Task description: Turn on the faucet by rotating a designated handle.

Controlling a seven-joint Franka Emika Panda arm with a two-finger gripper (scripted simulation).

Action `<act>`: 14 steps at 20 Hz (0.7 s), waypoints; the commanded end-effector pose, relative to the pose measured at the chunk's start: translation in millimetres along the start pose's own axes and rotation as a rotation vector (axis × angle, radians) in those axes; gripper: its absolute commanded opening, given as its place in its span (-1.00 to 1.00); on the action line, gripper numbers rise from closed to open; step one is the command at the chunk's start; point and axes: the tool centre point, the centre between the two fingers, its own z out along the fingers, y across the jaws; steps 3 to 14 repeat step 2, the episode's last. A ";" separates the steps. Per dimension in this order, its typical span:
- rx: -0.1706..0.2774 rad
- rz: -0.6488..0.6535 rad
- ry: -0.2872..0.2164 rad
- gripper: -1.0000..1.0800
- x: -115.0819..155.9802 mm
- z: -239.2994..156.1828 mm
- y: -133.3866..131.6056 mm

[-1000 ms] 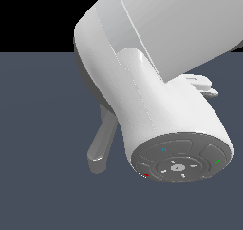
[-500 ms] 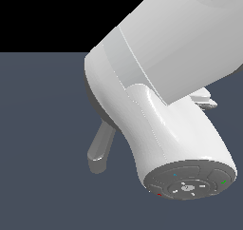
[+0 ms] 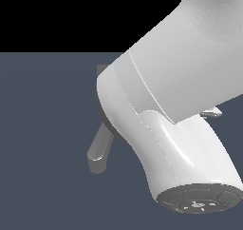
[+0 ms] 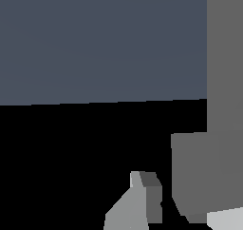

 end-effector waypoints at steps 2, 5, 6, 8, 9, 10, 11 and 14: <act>-0.032 -0.008 0.039 -1.00 22.0 0.0 13.1; -0.032 -0.008 0.039 -1.00 22.0 0.0 13.1; -0.032 -0.008 0.039 -1.00 22.0 0.0 13.1; -0.032 -0.008 0.039 -1.00 22.0 0.0 13.1; -0.032 -0.008 0.039 -1.00 22.0 0.0 13.1; -0.032 -0.008 0.039 -1.00 22.0 0.0 13.1; -0.032 -0.008 0.039 -1.00 22.0 0.0 13.1; -0.032 -0.008 0.039 -1.00 22.0 0.0 13.1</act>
